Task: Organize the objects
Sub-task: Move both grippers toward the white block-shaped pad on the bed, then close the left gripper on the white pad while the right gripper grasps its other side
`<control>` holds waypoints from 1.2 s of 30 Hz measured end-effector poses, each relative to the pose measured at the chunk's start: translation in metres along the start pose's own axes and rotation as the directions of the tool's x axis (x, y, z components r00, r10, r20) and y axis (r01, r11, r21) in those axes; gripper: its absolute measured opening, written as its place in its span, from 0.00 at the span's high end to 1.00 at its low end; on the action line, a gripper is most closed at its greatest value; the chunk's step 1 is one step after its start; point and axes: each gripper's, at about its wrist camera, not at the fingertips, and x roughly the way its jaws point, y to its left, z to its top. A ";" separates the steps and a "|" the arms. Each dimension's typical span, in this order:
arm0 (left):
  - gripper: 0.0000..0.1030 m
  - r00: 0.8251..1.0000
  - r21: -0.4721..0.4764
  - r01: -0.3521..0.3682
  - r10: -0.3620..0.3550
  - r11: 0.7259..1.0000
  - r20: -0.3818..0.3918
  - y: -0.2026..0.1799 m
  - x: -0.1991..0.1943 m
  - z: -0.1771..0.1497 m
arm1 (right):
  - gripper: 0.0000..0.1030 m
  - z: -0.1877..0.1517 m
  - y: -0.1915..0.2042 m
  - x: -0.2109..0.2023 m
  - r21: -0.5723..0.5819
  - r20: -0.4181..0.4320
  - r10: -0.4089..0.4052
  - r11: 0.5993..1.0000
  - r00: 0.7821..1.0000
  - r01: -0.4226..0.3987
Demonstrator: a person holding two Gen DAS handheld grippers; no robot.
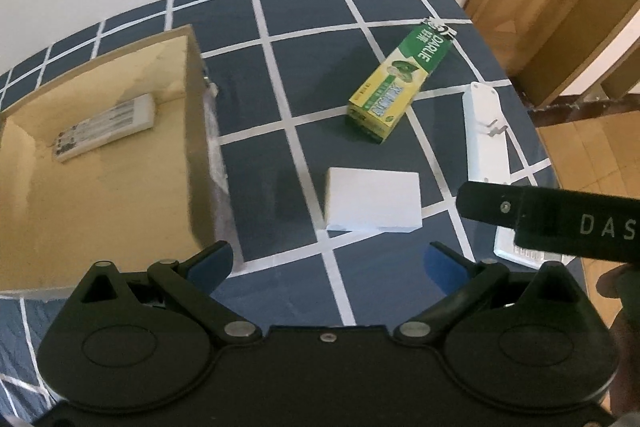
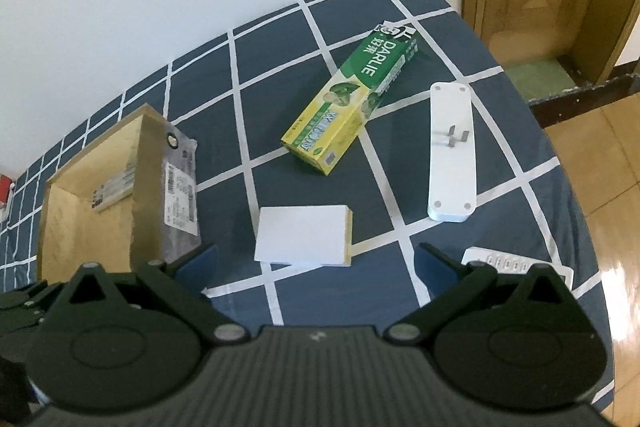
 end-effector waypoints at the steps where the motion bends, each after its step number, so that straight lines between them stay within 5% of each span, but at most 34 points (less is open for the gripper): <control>1: 0.00 1.000 0.006 0.000 0.000 1.000 -0.007 -0.002 0.004 0.002 | 0.00 0.002 -0.001 0.002 0.003 -0.006 0.001 1.000 1.000 -0.001; 15: 0.00 0.994 0.059 0.031 -0.024 0.998 -0.106 -0.007 0.060 0.035 | 0.03 0.025 -0.016 0.060 0.069 -0.106 0.031 0.997 0.994 -0.024; 27: 0.03 0.971 0.032 0.074 -0.064 0.997 -0.231 -0.002 0.122 0.047 | 0.05 0.036 -0.027 0.121 0.092 -0.216 0.081 0.994 0.973 -0.062; 36: 0.18 0.949 -0.006 0.142 -0.137 0.990 -0.283 0.006 0.150 0.049 | 0.25 0.036 -0.031 0.152 0.124 -0.278 0.117 0.989 0.953 -0.085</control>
